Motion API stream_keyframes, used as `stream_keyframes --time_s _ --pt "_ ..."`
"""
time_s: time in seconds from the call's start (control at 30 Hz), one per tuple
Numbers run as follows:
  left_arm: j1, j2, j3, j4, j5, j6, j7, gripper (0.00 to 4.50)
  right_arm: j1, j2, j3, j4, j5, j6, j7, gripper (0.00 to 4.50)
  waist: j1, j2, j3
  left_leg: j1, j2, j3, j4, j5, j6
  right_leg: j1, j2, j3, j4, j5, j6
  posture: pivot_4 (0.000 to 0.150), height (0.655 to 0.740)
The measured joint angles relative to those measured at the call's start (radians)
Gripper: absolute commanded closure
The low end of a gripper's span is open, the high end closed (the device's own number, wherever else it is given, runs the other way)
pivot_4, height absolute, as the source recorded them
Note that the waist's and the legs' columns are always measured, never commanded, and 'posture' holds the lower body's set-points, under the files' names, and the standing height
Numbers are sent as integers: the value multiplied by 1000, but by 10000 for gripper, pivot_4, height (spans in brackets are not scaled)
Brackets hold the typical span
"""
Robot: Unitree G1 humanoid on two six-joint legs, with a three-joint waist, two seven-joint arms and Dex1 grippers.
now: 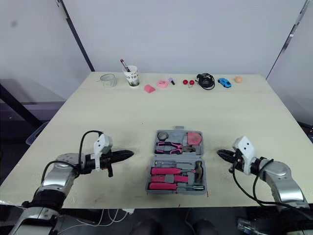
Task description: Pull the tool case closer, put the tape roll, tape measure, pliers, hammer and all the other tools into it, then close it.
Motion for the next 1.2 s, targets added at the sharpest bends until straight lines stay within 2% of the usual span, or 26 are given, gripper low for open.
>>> stream_keyframes --time_s 0.17,0.53,1.2 --pt "-121 -41 -56 161 54 -48 -50 44737 -86 17 98 81 -81 -7 20 44989 -1 0 0 0 0 0 0 0 0 0 0 0 1 0 0 1500 7400" --pt "-229 -106 -104 347 130 -119 -82 44737 -164 68 175 206 -163 -47 43 44989 -2 0 0 0 0 -1 1 0 0 0 1 0 1 0 0 1500 7400" --pt "-261 -161 -108 407 187 -157 -80 44737 -187 107 180 273 -189 -89 54 44989 -12 0 0 0 0 -1 1 0 0 0 1 0 1 0 1 1500 7400"
